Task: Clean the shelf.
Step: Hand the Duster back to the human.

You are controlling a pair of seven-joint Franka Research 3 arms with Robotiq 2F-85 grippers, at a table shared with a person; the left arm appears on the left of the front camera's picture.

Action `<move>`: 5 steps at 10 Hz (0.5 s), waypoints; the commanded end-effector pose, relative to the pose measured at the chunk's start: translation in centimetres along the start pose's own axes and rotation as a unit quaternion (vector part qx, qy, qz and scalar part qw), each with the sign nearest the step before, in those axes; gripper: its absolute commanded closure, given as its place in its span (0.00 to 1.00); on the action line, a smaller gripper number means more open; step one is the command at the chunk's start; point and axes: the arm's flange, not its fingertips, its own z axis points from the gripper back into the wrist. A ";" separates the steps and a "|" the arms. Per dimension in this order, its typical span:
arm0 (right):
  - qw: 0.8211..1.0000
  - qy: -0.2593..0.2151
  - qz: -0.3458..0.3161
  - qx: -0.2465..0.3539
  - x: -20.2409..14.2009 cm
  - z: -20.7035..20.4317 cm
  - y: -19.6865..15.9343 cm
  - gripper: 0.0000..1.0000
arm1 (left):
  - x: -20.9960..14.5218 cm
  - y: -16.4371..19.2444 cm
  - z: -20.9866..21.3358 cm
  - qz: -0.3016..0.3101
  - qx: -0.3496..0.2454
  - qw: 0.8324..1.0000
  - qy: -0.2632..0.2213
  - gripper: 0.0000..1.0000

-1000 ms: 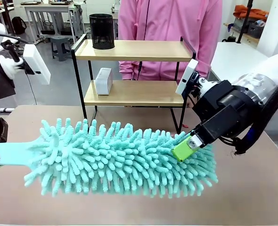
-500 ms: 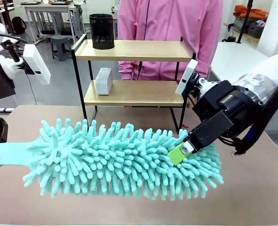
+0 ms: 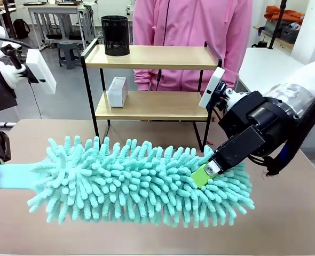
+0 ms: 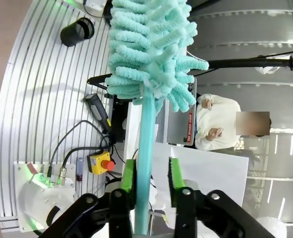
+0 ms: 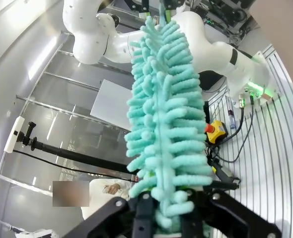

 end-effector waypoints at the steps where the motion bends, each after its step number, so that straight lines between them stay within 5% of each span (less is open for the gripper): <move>1: 1.000 0.011 0.008 0.008 0.0 0.4 0.1 1.00 | 0.0 -0.4 0.3 0.003 0.016 1.000 -0.026 0.00; 3: 1.000 0.005 -0.007 0.006 -0.1 0.9 -0.1 1.00 | -1.7 -0.3 2.3 0.016 0.027 0.997 -0.073 0.09; 5: 1.000 -0.009 -0.024 0.003 -0.6 2.7 0.3 1.00 | -5.8 0.9 6.4 0.077 0.064 0.970 -0.219 0.00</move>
